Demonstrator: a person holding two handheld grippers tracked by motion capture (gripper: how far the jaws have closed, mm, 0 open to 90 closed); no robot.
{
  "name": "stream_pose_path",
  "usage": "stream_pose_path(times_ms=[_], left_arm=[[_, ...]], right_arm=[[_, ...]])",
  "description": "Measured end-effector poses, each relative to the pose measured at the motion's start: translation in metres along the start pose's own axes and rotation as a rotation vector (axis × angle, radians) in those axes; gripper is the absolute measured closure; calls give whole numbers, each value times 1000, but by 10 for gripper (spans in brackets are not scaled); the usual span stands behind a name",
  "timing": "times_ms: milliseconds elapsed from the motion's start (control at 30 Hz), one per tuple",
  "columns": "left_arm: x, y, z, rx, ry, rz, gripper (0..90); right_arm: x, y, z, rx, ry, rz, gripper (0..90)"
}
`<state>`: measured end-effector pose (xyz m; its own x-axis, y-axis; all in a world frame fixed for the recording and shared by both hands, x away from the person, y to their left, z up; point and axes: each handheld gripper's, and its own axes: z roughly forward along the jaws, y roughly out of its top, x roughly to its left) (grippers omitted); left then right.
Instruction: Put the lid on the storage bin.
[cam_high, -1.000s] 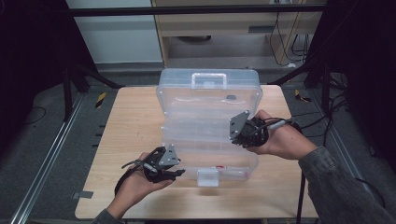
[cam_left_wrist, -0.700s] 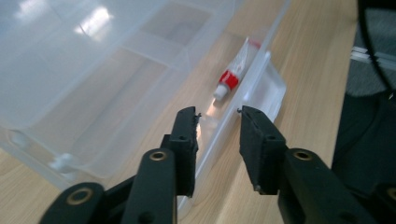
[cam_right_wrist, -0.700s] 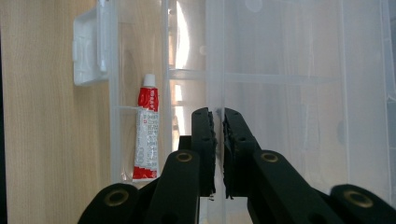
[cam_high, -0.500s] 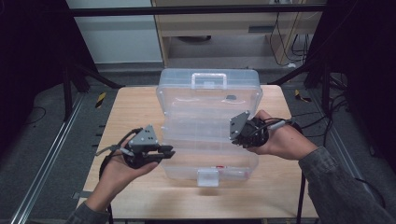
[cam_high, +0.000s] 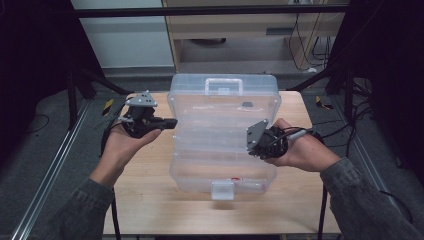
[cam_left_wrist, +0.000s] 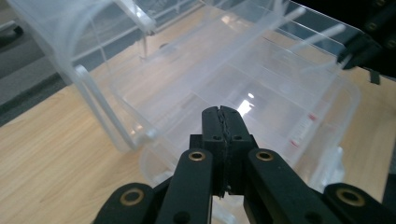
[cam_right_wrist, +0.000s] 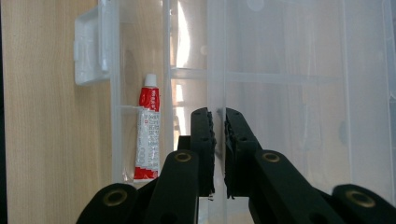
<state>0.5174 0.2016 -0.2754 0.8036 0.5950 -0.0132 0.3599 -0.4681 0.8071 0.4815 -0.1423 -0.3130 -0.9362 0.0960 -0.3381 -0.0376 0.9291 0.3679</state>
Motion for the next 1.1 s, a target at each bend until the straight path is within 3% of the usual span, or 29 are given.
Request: stream_pose_path(times_ms=[367, 600, 1100], left_arm=[[13, 18, 13, 11, 23, -38, 896], [22, 18, 14, -3, 30, -78, 896], [27, 14, 14, 1, 33, -95, 896]], right_arm=[[2, -1, 0, -1, 3, 0, 832], [4, -2, 1, 4, 3, -3, 826], [8, -2, 3, 8, 23, -11, 817]])
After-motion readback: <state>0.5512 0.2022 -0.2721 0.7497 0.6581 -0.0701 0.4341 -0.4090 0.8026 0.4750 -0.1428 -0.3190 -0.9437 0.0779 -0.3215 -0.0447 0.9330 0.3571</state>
